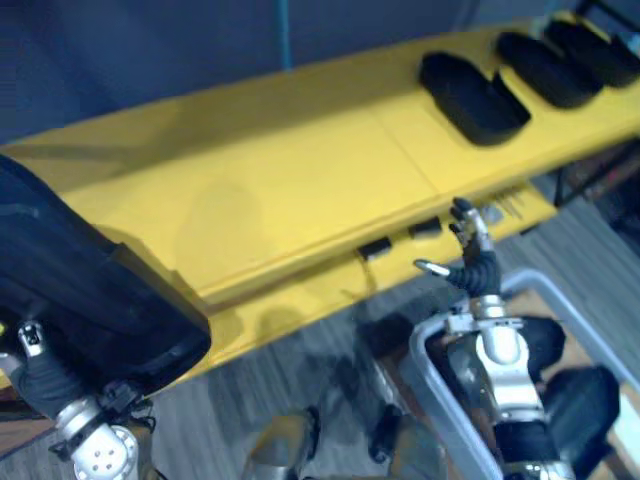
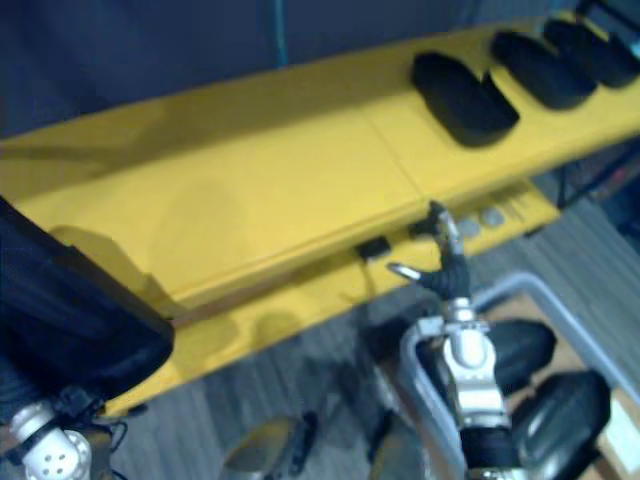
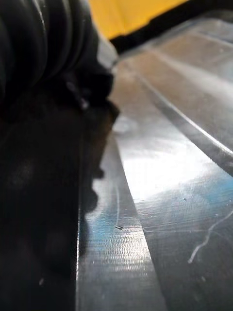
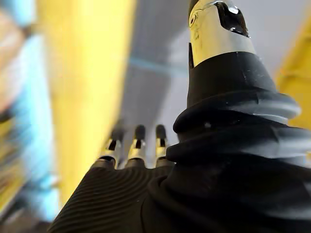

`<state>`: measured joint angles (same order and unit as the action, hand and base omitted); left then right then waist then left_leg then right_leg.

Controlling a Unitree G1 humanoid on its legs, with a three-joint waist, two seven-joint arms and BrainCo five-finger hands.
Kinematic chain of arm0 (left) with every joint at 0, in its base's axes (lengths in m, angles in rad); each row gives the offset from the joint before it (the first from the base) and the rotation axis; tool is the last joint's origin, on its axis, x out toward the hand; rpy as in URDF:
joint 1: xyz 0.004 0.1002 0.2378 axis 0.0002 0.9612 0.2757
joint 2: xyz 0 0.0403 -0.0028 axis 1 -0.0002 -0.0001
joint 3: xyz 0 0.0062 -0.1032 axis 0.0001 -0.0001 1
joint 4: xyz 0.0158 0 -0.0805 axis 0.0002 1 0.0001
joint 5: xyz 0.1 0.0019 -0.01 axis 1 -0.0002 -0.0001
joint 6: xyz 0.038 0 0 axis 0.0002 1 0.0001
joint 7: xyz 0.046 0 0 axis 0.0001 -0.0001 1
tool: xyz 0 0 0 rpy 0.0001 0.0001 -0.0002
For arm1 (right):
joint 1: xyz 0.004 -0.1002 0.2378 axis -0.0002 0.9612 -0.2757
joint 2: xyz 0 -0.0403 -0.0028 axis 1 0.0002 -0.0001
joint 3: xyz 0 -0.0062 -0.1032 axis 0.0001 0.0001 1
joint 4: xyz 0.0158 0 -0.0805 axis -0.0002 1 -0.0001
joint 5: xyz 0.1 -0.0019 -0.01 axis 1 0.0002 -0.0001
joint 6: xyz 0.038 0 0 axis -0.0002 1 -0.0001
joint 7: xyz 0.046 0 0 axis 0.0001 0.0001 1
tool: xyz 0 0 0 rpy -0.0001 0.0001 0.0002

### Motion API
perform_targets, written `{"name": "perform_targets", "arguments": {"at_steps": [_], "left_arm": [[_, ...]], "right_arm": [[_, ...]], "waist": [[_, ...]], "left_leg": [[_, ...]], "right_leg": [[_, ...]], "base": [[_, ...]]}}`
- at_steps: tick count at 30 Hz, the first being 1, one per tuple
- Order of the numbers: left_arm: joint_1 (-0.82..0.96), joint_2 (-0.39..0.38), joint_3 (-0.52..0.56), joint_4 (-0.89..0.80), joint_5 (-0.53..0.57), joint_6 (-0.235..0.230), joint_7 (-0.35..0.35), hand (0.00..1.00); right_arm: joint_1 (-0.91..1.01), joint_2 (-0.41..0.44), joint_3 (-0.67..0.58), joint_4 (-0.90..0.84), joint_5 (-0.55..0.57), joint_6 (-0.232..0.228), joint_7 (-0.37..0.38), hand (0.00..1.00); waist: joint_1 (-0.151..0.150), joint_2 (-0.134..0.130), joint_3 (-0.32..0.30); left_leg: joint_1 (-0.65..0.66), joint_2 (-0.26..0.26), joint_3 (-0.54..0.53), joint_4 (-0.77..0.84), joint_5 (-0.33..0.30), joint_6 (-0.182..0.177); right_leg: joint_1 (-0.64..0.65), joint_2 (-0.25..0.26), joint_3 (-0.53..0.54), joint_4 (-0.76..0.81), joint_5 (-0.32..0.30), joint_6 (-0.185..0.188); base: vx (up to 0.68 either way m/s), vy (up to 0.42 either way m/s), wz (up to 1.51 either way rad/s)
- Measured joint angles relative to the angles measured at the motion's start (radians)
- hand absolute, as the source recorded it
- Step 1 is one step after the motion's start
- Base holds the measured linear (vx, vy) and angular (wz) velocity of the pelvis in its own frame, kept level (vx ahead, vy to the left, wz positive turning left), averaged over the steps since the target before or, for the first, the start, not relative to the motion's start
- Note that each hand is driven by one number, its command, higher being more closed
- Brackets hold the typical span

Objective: Walk over and take plastic housings, then place them on the shelf

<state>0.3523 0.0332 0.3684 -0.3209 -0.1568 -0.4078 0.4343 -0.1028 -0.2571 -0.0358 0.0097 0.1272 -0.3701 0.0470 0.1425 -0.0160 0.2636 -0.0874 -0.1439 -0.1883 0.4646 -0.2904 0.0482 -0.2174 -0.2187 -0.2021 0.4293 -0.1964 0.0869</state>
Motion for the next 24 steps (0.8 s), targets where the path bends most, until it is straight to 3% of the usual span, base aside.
{"name": "perform_targets", "arguments": {"at_steps": [1,3,4,7,10,12,14,15,16,17,18,20,22,24], "left_arm": [[-0.008,-0.001,-0.001,0.003,0.001,0.004,-0.002,1.0],[-0.016,-0.014,-0.019,0.019,0.004,0.024,0.002,1.0],[-0.006,-0.012,-0.025,0.019,0.006,0.042,0.007,1.0],[0.007,-0.014,-0.028,0.018,0.008,0.062,0.023,1.0],[-0.002,-0.013,-0.03,0.01,0.011,0.067,0.035,1.0],[-0.005,-0.013,-0.033,0.007,0.009,0.077,0.036,1.0],[-0.007,-0.028,-0.037,0.004,0.004,0.081,0.007,1.0],[-0.012,-0.034,-0.039,-0.004,0.0,0.08,-0.008,1.0],[-0.01,-0.04,-0.042,-0.014,0.0,0.071,-0.028,1.0],[-0.013,-0.04,-0.057,-0.017,-0.002,0.063,-0.046,1.0],[-0.014,-0.042,-0.071,-0.014,-0.008,0.057,-0.046,1.0],[-0.021,-0.042,-0.125,-0.012,-0.04,0.057,-0.058,1.0],[-0.021,-0.04,-0.161,-0.01,-0.038,0.057,-0.069,1.0],[-0.012,-0.04,-0.202,-0.008,-0.028,0.053,-0.072,1.0]], "right_arm": [[-0.014,-0.003,0.001,-0.007,0.035,0.006,0.043,0.0],[-0.031,-0.021,0.003,0.002,0.072,0.021,0.093,0.0],[-0.043,-0.031,0.019,0.002,0.099,0.029,0.129,0.0],[-0.077,-0.041,0.085,0.001,0.18,0.034,0.231,0.0],[-0.102,-0.025,0.153,0.001,0.22,0.034,0.262,0.0],[-0.126,0.006,0.2,0.002,0.222,0.036,0.258,0.0],[-0.14,0.05,0.214,0.02,0.194,0.036,0.229,0.0],[-0.142,0.055,0.211,0.021,0.185,0.034,0.214,0.0],[-0.147,0.06,0.203,0.029,0.17,0.033,0.197,0.0],[-0.162,0.063,0.19,0.061,0.16,0.029,0.174,0.0],[-0.166,0.066,0.195,0.08,0.138,0.033,0.166,0.0],[-0.165,0.075,0.195,0.081,0.11,0.033,0.15,0.0],[-0.165,0.088,0.196,0.081,0.09,0.024,0.145,0.0],[-0.158,0.087,0.202,0.077,0.07,0.013,0.113,0.0]], "waist": [[-0.003,-0.014,-0.01],[-0.002,0.023,-0.012],[0.008,0.04,-0.021],[0.011,0.062,-0.032],[0.011,0.064,-0.035],[0.018,0.057,-0.041],[0.027,0.035,-0.045],[0.021,0.03,-0.043],[0.007,0.045,-0.056],[0.011,0.058,-0.055],[0.01,0.054,-0.055],[0.009,0.051,-0.05],[0.006,0.029,-0.041],[0.003,0.04,-0.042]], "left_leg": [[-0.001,-0.008,0.003,0.018,-0.016,-0.026],[-0.001,0.024,0.003,0.045,-0.032,-0.051],[0.003,0.045,0.007,0.043,-0.034,-0.056],[0.059,0.075,0.003,-0.039,-0.016,-0.085],[0.088,0.088,-0.002,-0.063,-0.011,-0.093],[0.085,0.088,0.01,-0.089,0.009,-0.129],[0.075,0.094,0.157,-0.11,0.049,-0.191],[0.058,0.113,0.236,-0.099,0.043,-0.176],[0.044,0.185,0.386,-0.148,0.035,-0.095],[0.052,0.199,0.45,-0.17,0.096,-0.054],[0.045,0.181,0.424,-0.18,0.112,-0.029],[0.032,0.164,0.385,-0.179,0.113,-0.026],[0.045,0.133,0.394,-0.177,0.113,-0.026],[0.056,0.142,0.43,-0.186,0.111,-0.029]], "right_leg": [[0.02,0.006,0.012,-0.03,0.087,0.003],[0.051,0.024,-0.024,-0.015,0.081,0.003],[0.066,0.034,-0.046,-0.018,0.068,-0.019],[0.123,0.045,-0.092,-0.028,0.049,-0.048],[0.183,0.05,-0.149,-0.054,0.04,-0.062],[0.226,0.04,-0.213,-0.092,0.039,-0.063],[0.305,-0.015,-0.324,-0.122,0.04,-0.063],[0.325,-0.026,-0.354,-0.12,0.04,-0.062],[0.326,-0.029,-0.405,-0.079,0.038,-0.06],[0.298,-0.065,-0.46,0.053,0.002,-0.033],[0.269,-0.082,-0.463,0.108,-0.058,-0.004],[0.227,-0.081,-0.468,0.1,-0.085,-0.024],[0.198,-0.096,-0.471,0.043,-0.052,-0.044],[0.197,-0.084,-0.432,0.022,-0.05,-0.039]], "base": [[0.42,-0.308,1.17],[0.21,-0.161,0.66],[0.2,-0.147,0.36],[0.21,-0.167,0.41],[0.14,-0.085,0.6],[0.08,-0.022,0.97],[0.08,0.008,1.5],[0.05,0.039,1.78],[0.0,0.063,1.76],[0.02,0.077,1.8],[0.03,0.06,1.4],[0.03,0.024,0.94],[0.03,-0.016,0.38],[0.04,-0.025,-0.3]]}}
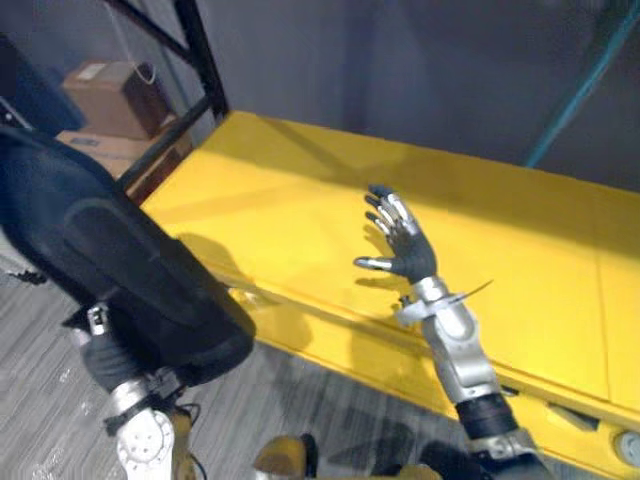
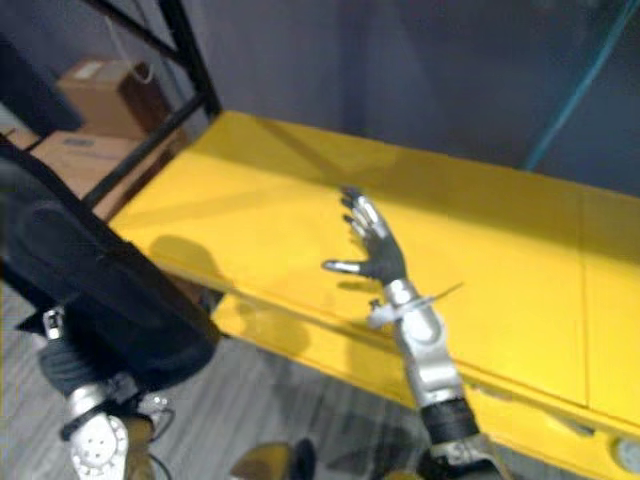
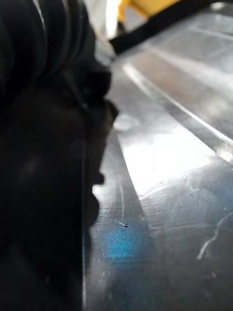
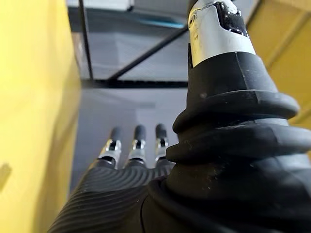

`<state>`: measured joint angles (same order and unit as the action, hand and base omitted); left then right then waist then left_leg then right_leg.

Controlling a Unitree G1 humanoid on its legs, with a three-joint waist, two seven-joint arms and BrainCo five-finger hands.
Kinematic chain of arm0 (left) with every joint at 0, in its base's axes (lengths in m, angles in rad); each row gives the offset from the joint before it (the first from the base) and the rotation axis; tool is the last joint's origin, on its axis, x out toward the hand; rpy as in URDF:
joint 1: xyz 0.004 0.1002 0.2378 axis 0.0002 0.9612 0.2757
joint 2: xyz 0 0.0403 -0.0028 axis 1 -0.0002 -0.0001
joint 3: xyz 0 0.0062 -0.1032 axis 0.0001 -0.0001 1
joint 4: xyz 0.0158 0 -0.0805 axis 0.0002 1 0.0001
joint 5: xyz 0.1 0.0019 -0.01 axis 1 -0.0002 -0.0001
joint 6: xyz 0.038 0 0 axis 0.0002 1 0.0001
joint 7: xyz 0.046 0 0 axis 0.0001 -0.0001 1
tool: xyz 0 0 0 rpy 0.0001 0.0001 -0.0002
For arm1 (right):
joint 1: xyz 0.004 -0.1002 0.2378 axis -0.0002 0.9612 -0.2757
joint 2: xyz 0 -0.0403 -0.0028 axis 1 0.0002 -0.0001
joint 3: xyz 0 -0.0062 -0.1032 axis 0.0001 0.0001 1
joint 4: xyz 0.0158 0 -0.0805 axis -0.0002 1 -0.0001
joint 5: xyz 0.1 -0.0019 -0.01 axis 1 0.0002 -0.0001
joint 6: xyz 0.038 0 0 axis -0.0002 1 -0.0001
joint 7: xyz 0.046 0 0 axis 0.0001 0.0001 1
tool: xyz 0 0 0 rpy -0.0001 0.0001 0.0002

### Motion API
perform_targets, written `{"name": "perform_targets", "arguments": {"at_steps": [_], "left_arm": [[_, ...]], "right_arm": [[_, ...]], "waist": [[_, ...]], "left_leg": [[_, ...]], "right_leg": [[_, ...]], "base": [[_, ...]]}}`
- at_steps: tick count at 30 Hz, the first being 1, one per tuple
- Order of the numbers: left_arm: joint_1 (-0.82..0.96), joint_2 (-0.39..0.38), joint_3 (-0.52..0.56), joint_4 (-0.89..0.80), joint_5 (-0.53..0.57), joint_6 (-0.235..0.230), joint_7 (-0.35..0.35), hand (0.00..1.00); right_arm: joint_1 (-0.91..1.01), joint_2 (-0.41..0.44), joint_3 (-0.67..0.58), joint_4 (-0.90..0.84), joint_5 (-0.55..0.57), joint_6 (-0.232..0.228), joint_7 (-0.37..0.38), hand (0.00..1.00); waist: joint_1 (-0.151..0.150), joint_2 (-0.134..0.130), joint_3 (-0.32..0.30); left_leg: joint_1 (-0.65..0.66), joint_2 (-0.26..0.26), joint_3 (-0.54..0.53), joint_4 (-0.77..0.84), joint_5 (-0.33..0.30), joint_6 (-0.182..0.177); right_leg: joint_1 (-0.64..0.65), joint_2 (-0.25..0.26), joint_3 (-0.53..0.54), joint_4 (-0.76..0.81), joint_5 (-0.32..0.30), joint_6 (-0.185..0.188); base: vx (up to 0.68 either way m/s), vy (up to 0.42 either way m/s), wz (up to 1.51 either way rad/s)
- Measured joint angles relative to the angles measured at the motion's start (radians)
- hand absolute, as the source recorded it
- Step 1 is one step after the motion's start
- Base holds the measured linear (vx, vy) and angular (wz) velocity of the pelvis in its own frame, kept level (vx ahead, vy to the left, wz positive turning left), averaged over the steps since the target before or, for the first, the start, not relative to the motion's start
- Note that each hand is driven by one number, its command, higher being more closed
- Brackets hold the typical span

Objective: Walk over and take plastic housings, then place them on the shelf

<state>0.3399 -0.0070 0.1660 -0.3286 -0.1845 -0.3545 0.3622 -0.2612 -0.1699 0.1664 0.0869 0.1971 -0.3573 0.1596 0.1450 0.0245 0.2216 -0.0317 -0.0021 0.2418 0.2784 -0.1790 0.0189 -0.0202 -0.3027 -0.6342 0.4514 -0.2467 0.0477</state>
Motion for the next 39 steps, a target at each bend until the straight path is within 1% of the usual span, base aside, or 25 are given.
{"name": "perform_targets", "arguments": {"at_steps": [1,3,6,7,9,10,14,16,17,19,21,22,23,24,25,27,28,29,30,32,34,35,36,38,39], "left_arm": [[-0.001,0.002,-0.003,0.0,0.003,-0.001,0.0,1.0],[-0.012,0.006,-0.019,0.0,0.009,-0.003,0.001,1.0],[-0.05,0.046,-0.023,0.0,0.053,-0.004,-0.002,1.0],[-0.073,0.075,-0.022,0.0,0.061,-0.004,-0.016,1.0],[-0.106,0.109,-0.021,0.0,0.076,-0.003,-0.042,1.0],[-0.118,0.124,-0.02,0.0,0.078,-0.002,-0.057,1.0],[-0.162,0.171,-0.014,0.002,0.086,0.032,-0.139,1.0],[-0.178,0.197,-0.014,0.018,0.105,0.05,-0.162,1.0],[-0.197,0.216,-0.013,0.039,0.117,0.073,-0.178,1.0],[-0.229,0.25,-0.014,0.086,0.115,0.106,-0.206,1.0],[-0.299,0.289,-0.022,0.181,0.115,0.171,-0.226,1.0],[-0.318,0.293,-0.022,0.198,0.113,0.195,-0.23,1.0],[-0.355,0.306,-0.023,0.229,0.112,0.238,-0.239,1.0],[-0.401,0.322,-0.024,0.269,0.109,0.284,-0.251,1.0],[-0.431,0.33,-0.024,0.297,0.104,0.304,-0.256,1.0],[-0.537,0.374,-0.023,0.42,0.031,0.391,-0.259,1.0],[-0.564,0.384,-0.023,0.453,0.021,0.41,-0.259,1.0],[-0.621,0.399,-0.024,0.523,-0.005,0.446,-0.259,1.0],[-0.648,0.404,-0.024,0.558,-0.017,0.463,-0.258,1.0],[-0.741,0.435,-0.031,0.696,-0.062,0.51,-0.258,1.0],[-0.86,0.476,-0.052,0.847,-0.118,0.562,-0.255,1.0],[-0.886,0.488,-0.062,0.875,-0.13,0.577,-0.255,1.0],[-0.94,0.51,-0.071,0.931,-0.154,0.607,-0.255,1.0],[-0.986,0.519,-0.071,0.973,-0.171,0.642,-0.246,1.0],[-1.01,0.521,-0.071,0.995,-0.173,0.665,-0.232,1.0]], "right_arm": [[0.002,-0.001,0.0,0.0,-0.005,-0.002,-0.011,0.0],[0.038,-0.003,-0.003,-0.009,-0.016,-0.014,-0.05,0.0],[0.119,-0.007,-0.018,-0.067,-0.017,-0.023,-0.078,0.0],[0.152,-0.005,-0.029,-0.087,-0.017,-0.032,-0.079,0.0],[0.195,-0.001,-0.05,-0.119,-0.018,-0.034,-0.093,0.0],[0.212,0.001,-0.057,-0.136,-0.018,-0.035,-0.096,0.0],[0.257,0.013,-0.098,-0.211,-0.057,-0.035,-0.124,0.0],[0.268,0.013,-0.138,-0.239,-0.068,-0.035,-0.147,0.0],[0.278,0.012,-0.177,-0.265,-0.074,-0.035,-0.163,0.0],[0.293,0.008,-0.239,-0.306,-0.072,-0.034,-0.183,0.0],[0.321,-0.008,-0.318,-0.352,-0.062,-0.029,-0.185,0.0],[0.33,-0.014,-0.334,-0.363,-0.056,-0.028,-0.185,0.0],[0.35,-0.025,-0.366,-0.38,-0.038,-0.018,-0.183,0.0],[0.374,-0.03,-0.394,-0.396,-0.011,-0.01,-0.179,0.0],[0.388,-0.029,-0.409,-0.4,0.0,-0.009,-0.179,0.0],[0.429,-0.029,-0.449,-0.403,0.038,0.002,-0.146,0.0],[0.44,-0.029,-0.455,-0.405,0.045,0.007,-0.136,0.0],[0.461,-0.028,-0.469,-0.411,0.046,0.013,-0.12,0.0],[0.471,-0.028,-0.474,-0.414,0.046,0.013,-0.113,0.0],[0.496,-0.028,-0.48,-0.422,0.06,0.014,-0.091,0.0],[0.52,-0.027,-0.493,-0.425,0.096,0.013,-0.067,0.0],[0.527,-0.027,-0.495,-0.425,0.106,0.013,-0.065,0.0],[0.538,-0.022,-0.501,-0.425,0.115,0.013,-0.052,0.0],[0.551,-0.015,-0.5,-0.425,0.125,0.013,-0.045,0.0],[0.561,-0.01,-0.5,-0.425,0.127,0.014,-0.044,0.0]], "waist": [[-0.004,0.002,0.001],[-0.034,0.004,0.0],[-0.064,0.007,-0.003],[-0.08,0.009,-0.004],[-0.089,0.012,-0.006],[-0.101,0.014,-0.009],[-0.121,0.016,-0.011],[-0.132,0.018,-0.012],[-0.136,0.022,-0.015],[-0.157,0.029,-0.02],[-0.179,0.043,-0.032],[-0.191,0.046,-0.034],[-0.212,0.05,-0.036],[-0.22,0.051,-0.04],[-0.229,0.051,-0.043],[-0.27,0.045,-0.049],[-0.274,0.044,-0.052],[-0.292,0.043,-0.052],[-0.303,0.043,-0.052],[-0.329,0.043,-0.052],[-0.363,0.043,-0.052],[-0.368,0.043,-0.052],[-0.386,0.043,-0.052],[-0.388,0.043,-0.052],[-0.397,0.044,-0.053]], "left_leg": [[0.006,0.004,0.016,-0.005,0.0,0.0],[0.056,0.006,0.054,-0.047,0.0,-0.002],[0.106,0.006,0.104,-0.099,0.005,-0.01],[0.118,0.007,0.123,-0.115,0.009,-0.015],[0.137,0.008,0.155,-0.138,0.012,-0.018],[0.138,0.009,0.164,-0.14,0.013,-0.018],[0.154,0.011,0.219,-0.17,0.025,-0.024],[0.158,0.016,0.243,-0.173,0.025,-0.024],[0.159,0.019,0.261,-0.177,0.025,-0.024],[0.159,0.022,0.287,-0.184,0.027,-0.025],[0.16,0.029,0.321,-0.192,0.028,-0.027],[0.162,0.029,0.326,-0.199,0.031,-0.031],[0.167,0.032,0.349,-0.204,0.032,-0.033],[0.172,0.038,0.375,-0.207,0.032,-0.033],[0.172,0.041,0.383,-0.208,0.032,-0.033],[0.175,0.05,0.428,-0.212,0.032,-0.033],[0.175,0.052,0.439,-0.214,0.032,-0.034],[0.177,0.055,0.462,-0.214,0.031,-0.035],[0.178,0.057,0.472,-0.215,0.031,-0.036],[0.191,0.062,0.512,-0.216,0.029,-0.04],[0.193,0.064,0.538,-0.217,0.028,-0.041],[0.193,0.065,0.542,-0.216,0.028,-0.041],[0.194,0.066,0.558,-0.217,0.028,-0.041],[0.2,0.068,0.574,-0.217,0.028,-0.041],[0.201,0.069,0.584,-0.217,0.029,-0.041]], "right_leg": [[-0.002,0.005,0.01,-0.007,0.001,0.001],[0.004,0.015,0.049,-0.016,0.007,-0.001],[0.004,0.033,0.097,-0.04,0.03,-0.001],[0.004,0.045,0.116,-0.061,0.048,0.001],[0.006,0.061,0.145,-0.095,0.072,0.003],[0.007,0.069,0.152,-0.113,0.085,0.006],[0.015,0.102,0.195,-0.201,0.145,0.01],[0.02,0.117,0.213,-0.236,0.168,0.012],[0.015,0.126,0.228,-0.25,0.181,0.009],[0.01,0.139,0.246,-0.275,0.197,0.009],[-0.001,0.158,0.281,-0.303,0.219,0.004],[0.0,0.163,0.285,-0.31,0.225,0.003],[0.002,0.175,0.301,-0.327,0.241,0.001],[0.0,0.188,0.324,-0.346,0.253,-0.003],[-0.002,0.195,0.335,-0.354,0.26,-0.006],[-0.008,0.217,0.369,-0.384,0.283,-0.014],[-0.013,0.222,0.382,-0.39,0.288,-0.016],[-0.015,0.232,0.399,-0.405,0.3,-0.02],[-0.014,0.236,0.406,-0.413,0.306,-0.021],[-0.013,0.251,0.444,-0.433,0.322,-0.024],[-0.015,0.261,0.469,-0.454,0.338,-0.027],[-0.015,0.263,0.475,-0.46,0.343,-0.026],[-0.015,0.267,0.485,-0.47,0.35,-0.028],[-0.014,0.273,0.503,-0.481,0.359,-0.031],[-0.014,0.276,0.506,-0.483,0.361,-0.033]], "base": [[0.01,-0.024,-0.59],[-0.01,0.002,-0.64],[-0.01,0.055,-0.54],[-0.02,0.073,-0.48],[-0.03,0.077,-0.49],[-0.04,0.101,-0.52],[-0.04,0.06,-0.38],[-0.06,0.026,-0.33],[-0.07,0.012,-0.38],[-0.06,0.002,-0.39],[-0.03,-0.017,-0.45],[-0.02,-0.028,-0.4],[-0.02,-0.026,-0.5],[-0.02,-0.026,-0.55],[-0.02,-0.033,-0.55],[-0.03,-0.04,-0.52],[-0.04,-0.039,-0.58],[-0.03,-0.031,-0.43],[-0.04,-0.039,-0.53],[-0.04,-0.028,-0.52],[-0.06,-0.02,-0.39],[-0.08,-0.016,-0.29],[-0.07,-0.008,-0.33],[-0.06,-0.006,-0.29],[-0.06,-0.008,-0.14]]}}
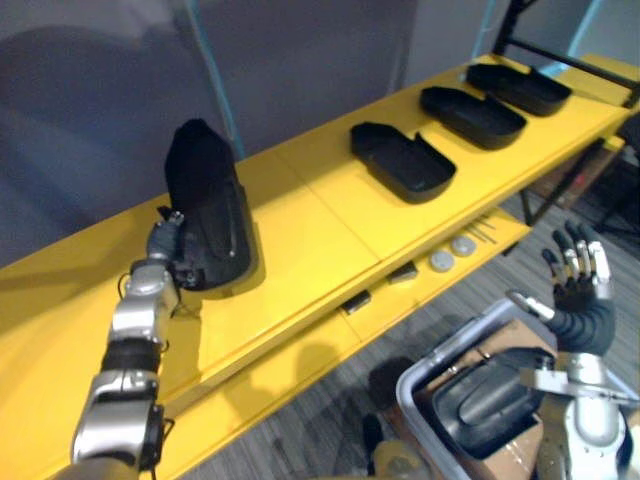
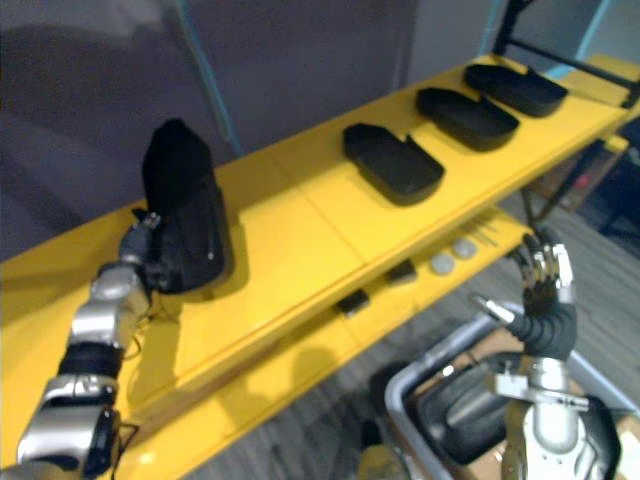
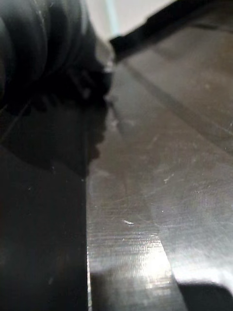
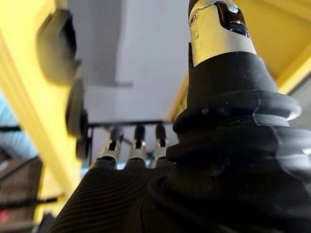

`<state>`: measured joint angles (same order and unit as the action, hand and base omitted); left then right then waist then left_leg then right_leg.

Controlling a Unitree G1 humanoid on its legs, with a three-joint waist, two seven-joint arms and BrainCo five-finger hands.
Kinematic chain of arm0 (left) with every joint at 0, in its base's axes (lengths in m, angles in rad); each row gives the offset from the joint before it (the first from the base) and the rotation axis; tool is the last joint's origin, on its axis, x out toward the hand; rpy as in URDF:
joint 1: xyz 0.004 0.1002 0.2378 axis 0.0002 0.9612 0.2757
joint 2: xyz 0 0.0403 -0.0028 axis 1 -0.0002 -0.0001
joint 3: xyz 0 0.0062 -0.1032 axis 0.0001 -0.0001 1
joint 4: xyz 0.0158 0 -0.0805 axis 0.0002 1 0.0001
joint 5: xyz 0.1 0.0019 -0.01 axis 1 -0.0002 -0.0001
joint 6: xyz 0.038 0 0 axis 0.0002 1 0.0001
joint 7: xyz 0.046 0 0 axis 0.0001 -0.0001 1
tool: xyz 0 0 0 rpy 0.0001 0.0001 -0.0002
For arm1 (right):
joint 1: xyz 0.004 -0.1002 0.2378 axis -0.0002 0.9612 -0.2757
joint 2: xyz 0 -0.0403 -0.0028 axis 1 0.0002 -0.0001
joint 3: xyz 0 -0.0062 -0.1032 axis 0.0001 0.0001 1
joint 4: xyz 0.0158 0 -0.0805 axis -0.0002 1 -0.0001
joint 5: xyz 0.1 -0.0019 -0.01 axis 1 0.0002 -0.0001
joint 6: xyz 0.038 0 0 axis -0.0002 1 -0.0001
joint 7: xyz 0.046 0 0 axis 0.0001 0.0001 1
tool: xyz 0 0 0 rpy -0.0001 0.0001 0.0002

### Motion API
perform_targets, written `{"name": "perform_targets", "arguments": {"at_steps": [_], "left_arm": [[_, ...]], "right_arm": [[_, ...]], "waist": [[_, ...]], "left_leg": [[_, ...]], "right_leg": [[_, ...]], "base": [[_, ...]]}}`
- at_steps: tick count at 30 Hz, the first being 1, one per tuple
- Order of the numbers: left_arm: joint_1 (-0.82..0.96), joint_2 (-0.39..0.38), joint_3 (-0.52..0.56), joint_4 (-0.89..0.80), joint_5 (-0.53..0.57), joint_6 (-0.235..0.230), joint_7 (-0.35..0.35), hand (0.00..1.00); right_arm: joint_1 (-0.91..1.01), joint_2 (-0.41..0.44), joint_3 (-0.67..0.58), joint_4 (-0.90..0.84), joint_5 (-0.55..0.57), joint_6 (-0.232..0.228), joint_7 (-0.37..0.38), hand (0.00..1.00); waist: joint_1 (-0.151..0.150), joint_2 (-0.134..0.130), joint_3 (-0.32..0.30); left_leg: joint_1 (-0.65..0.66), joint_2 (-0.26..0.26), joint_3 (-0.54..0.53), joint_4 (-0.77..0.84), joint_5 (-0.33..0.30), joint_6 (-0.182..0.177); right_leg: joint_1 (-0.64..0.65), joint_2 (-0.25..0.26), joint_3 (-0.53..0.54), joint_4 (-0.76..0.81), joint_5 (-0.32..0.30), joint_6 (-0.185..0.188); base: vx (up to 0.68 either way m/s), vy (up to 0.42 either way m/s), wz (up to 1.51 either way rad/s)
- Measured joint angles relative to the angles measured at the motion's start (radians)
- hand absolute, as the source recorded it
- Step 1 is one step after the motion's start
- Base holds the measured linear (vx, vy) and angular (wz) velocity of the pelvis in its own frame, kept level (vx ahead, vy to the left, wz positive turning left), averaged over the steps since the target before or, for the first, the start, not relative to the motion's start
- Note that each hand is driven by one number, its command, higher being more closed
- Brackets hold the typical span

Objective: Walk over and take plastic housings, then place them on the shelf

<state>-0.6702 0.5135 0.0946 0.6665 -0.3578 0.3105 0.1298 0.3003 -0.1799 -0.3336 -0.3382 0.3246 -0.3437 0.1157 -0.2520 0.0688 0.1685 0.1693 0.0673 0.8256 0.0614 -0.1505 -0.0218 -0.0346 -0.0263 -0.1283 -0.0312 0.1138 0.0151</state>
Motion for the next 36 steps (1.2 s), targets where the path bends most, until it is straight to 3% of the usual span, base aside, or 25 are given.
{"name": "perform_targets", "arguments": {"at_steps": [4,8,15,19,20,30,36], "left_arm": [[-0.015,0.002,-0.001,0.068,-0.03,0.057,0.018,1.0],[-0.015,0.002,-0.013,0.146,-0.077,0.113,0.027,1.0],[-0.015,-0.004,-0.02,0.207,-0.105,0.105,0.084,1.0],[-0.014,-0.004,-0.017,0.23,-0.106,0.09,0.096,1.0],[-0.014,-0.008,-0.017,0.233,-0.107,0.079,0.1,0.0],[-0.012,-0.025,-0.03,0.24,-0.199,0.013,0.153,0.0],[-0.011,-0.024,-0.031,0.24,-0.289,-0.02,0.161,0.0]], "right_arm": [[0.015,0.002,0.002,-0.004,0.008,0.008,0.013,0.0],[0.032,0.006,0.002,-0.008,0.024,0.045,0.015,0.0],[0.045,0.003,-0.005,-0.053,0.039,0.067,0.022,0.0],[0.043,0.002,-0.008,-0.057,0.055,0.083,0.036,0.0],[0.046,0.001,-0.008,-0.07,0.055,0.086,0.036,0.0],[0.049,-0.001,-0.008,-0.131,0.055,0.087,0.037,0.0],[0.048,-0.001,-0.009,-0.132,0.055,0.087,0.037,0.0]], "waist": [[-0.018,0.009,-0.006],[-0.036,0.012,-0.004],[-0.048,0.055,0.009],[-0.057,0.06,0.011],[-0.059,0.06,0.011],[-0.089,0.071,0.038],[-0.092,0.073,0.06]], "left_leg": [[0.003,0.005,0.014,0.0,0.002,-0.003],[0.001,0.009,0.032,0.0,0.006,-0.01],[-0.015,0.007,0.053,0.002,0.007,-0.009],[-0.014,0.007,0.061,0.002,0.008,-0.011],[-0.014,0.007,0.062,0.002,0.009,-0.011],[-0.016,0.004,0.066,0.005,0.009,-0.011],[-0.016,0.005,0.068,0.009,0.01,-0.012]], "right_leg": [[0.0,0.01,0.019,-0.013,0.008,-0.004],[-0.001,0.018,0.029,-0.031,0.02,-0.01],[-0.023,0.022,0.054,-0.042,0.031,-0.009],[-0.024,0.025,0.068,-0.048,0.034,-0.01],[-0.026,0.025,0.071,-0.048,0.033,-0.009],[-0.033,0.021,0.071,-0.057,0.028,-0.01],[-0.033,0.02,0.071,-0.057,0.028,-0.01]], "base": [[-0.05,-0.007,-0.15],[-0.06,0.004,-0.09],[-0.06,0.01,-0.11],[-0.05,0.009,-0.08],[-0.06,0.011,-0.05],[-0.08,0.025,-0.01],[-0.06,0.026,-0.01]]}}
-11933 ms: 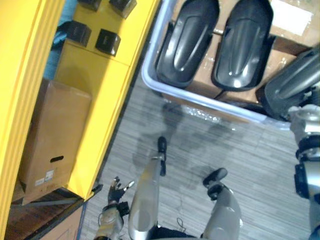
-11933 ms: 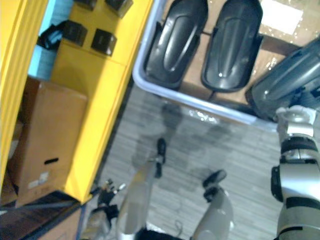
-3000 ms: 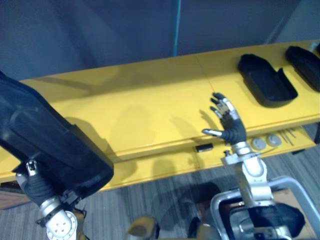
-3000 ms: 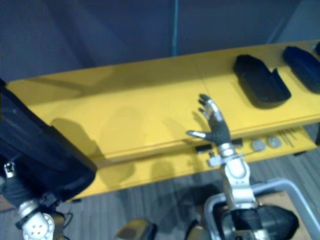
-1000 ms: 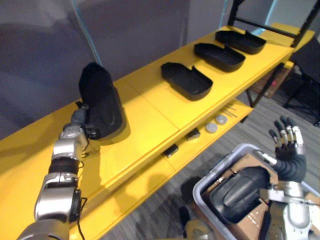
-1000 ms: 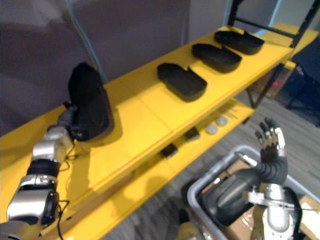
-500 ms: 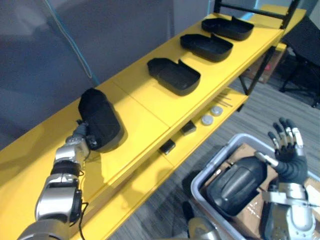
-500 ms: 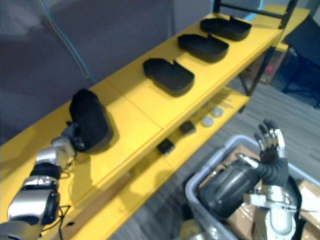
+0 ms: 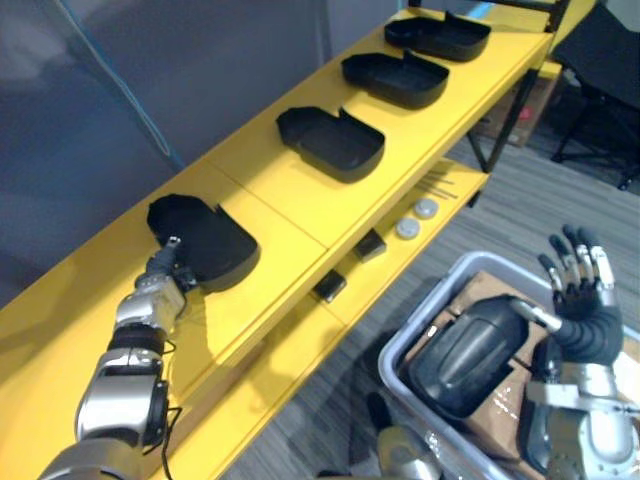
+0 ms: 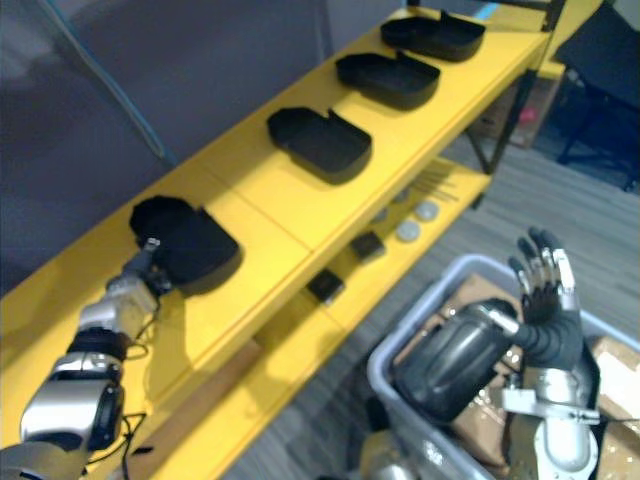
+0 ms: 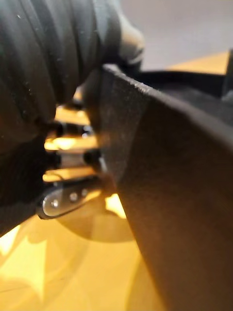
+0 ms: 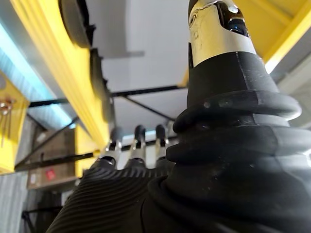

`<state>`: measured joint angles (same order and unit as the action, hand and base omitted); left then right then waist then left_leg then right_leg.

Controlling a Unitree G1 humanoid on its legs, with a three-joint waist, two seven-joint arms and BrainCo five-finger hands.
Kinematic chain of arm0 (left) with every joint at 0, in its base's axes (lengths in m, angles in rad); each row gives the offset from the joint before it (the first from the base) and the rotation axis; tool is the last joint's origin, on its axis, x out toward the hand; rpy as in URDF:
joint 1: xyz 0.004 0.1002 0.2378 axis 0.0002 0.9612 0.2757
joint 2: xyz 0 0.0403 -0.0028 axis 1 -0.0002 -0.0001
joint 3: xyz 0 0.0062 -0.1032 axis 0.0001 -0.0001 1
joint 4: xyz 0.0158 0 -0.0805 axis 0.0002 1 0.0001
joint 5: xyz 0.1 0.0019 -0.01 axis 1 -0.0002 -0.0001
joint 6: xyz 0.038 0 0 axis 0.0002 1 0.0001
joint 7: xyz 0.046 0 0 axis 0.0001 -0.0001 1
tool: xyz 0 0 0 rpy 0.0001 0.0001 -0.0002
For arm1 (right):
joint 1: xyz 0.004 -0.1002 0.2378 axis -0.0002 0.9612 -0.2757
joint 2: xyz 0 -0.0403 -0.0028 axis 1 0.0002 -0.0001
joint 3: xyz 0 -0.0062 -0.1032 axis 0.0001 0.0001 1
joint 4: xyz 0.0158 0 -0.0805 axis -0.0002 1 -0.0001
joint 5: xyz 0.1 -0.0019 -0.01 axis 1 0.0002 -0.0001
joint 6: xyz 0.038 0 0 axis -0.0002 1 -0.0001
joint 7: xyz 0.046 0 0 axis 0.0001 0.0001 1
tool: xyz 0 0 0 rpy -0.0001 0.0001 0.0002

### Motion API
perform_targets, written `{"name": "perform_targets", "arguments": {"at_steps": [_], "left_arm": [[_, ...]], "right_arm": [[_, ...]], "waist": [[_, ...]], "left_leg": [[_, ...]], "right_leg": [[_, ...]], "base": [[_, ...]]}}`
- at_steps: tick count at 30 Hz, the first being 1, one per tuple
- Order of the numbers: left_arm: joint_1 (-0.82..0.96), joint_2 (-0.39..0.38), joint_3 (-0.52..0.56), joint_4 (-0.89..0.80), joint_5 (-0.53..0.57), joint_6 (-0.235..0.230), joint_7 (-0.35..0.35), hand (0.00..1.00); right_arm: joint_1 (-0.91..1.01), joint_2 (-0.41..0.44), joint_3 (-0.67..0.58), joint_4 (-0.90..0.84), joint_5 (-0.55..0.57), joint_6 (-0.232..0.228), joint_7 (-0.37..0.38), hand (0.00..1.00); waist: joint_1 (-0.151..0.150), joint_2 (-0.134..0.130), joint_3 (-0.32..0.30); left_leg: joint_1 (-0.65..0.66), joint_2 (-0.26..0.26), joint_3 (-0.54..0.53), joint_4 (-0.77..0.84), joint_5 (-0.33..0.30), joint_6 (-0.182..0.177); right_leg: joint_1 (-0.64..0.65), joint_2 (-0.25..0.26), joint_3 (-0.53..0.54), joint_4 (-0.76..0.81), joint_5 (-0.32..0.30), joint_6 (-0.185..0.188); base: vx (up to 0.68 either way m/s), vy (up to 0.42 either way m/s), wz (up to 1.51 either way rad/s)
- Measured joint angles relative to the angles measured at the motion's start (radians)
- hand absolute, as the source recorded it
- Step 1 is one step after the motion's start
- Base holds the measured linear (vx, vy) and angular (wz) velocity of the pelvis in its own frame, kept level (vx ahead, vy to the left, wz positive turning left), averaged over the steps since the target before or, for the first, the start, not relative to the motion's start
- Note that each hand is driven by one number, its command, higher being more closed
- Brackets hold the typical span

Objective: Walk over and take plastic housings, then place them on the shelf

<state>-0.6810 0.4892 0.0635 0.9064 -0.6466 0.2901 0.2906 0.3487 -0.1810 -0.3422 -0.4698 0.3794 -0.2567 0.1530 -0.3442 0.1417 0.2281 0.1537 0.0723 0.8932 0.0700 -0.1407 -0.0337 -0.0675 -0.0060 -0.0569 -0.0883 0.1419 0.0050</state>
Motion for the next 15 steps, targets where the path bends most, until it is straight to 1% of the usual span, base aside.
{"name": "perform_targets", "arguments": {"at_steps": [1,5,6,7,8,9,10,12,15], "left_arm": [[0.001,0.0,-0.001,0.0,-0.016,-0.005,0.001,0.0],[0.009,-0.003,-0.008,-0.003,-0.091,-0.053,0.007,0.0],[0.01,-0.005,-0.009,-0.005,-0.091,-0.06,0.008,0.0],[0.012,-0.013,-0.012,-0.01,-0.09,-0.085,0.019,0.0],[0.012,-0.016,-0.013,-0.015,-0.089,-0.093,0.029,0.0],[0.011,-0.02,-0.018,-0.026,-0.082,-0.102,0.049,0.0],[0.011,-0.022,-0.02,-0.041,-0.059,-0.114,0.073,0.0],[0.01,-0.022,-0.02,-0.056,-0.037,-0.115,0.103,0.0],[0.0,-0.022,-0.016,-0.059,0.017,-0.098,0.129,0.0]], "right_arm": [[0.0,0.0,0.0,-0.001,0.0,0.0,0.0,0.0],[0.001,0.0,0.001,-0.003,0.0,0.0,0.002,0.0],[0.001,0.0,0.001,-0.003,0.0,0.0,0.002,0.0],[0.0,0.0,0.002,-0.003,0.0,-0.001,0.003,0.0],[0.001,0.0,0.002,-0.003,0.0,-0.001,0.004,0.0],[0.001,0.0,0.003,-0.003,0.0,-0.001,0.005,0.0],[0.001,0.0,0.011,-0.004,0.0,-0.001,0.005,0.0],[0.002,0.0,0.027,-0.009,0.0,-0.001,0.005,0.0],[0.019,0.0,0.039,-0.034,0.0,-0.003,0.006,0.0]], "waist": [[0.0,0.0,0.0],[-0.004,-0.005,0.003],[-0.004,-0.006,0.004],[-0.005,-0.011,0.008],[-0.006,-0.011,0.008],[-0.006,-0.011,0.009],[-0.01,-0.019,0.014],[-0.016,-0.026,0.019],[-0.024,-0.026,0.019]], "left_leg": [[0.0,0.0,0.0,0.0,0.0,0.0],[0.0,-0.002,0.0,0.005,0.0,0.0],[0.0,-0.002,0.0,0.006,0.0,0.0],[0.0,-0.004,0.0,0.006,0.0,0.0],[0.0,-0.005,0.0,0.006,0.0,0.001],[-0.001,-0.006,-0.001,0.006,0.0,0.001],[-0.001,-0.008,-0.001,0.006,0.0,0.001],[-0.003,-0.01,0.0,0.005,0.0,0.001],[-0.013,-0.013,0.0,0.004,0.0,0.001]], "right_leg": [[0.0,0.0,0.0,0.0,0.0,0.0],[0.001,-0.004,-0.001,0.0,0.001,0.001],[0.001,-0.005,-0.001,0.0,0.001,0.002],[0.001,-0.008,-0.001,0.0,0.002,0.003],[0.001,-0.009,-0.002,0.0,0.002,0.003],[0.001,-0.01,-0.002,0.0,0.003,0.005],[0.0,-0.012,-0.002,0.0,0.005,0.007],[-0.002,-0.014,-0.002,0.0,0.007,0.01],[-0.008,-0.018,-0.002,0.0,0.011,0.015]], "base": [[-0.05,0.023,0.0],[-0.06,0.03,0.0],[-0.06,0.03,0.0],[0.0,0.0,0.0],[0.0,0.0,0.0],[0.0,0.0,0.0],[0.0,0.0,0.0],[0.0,0.0,0.0],[-0.03,0.021,0.0]]}}
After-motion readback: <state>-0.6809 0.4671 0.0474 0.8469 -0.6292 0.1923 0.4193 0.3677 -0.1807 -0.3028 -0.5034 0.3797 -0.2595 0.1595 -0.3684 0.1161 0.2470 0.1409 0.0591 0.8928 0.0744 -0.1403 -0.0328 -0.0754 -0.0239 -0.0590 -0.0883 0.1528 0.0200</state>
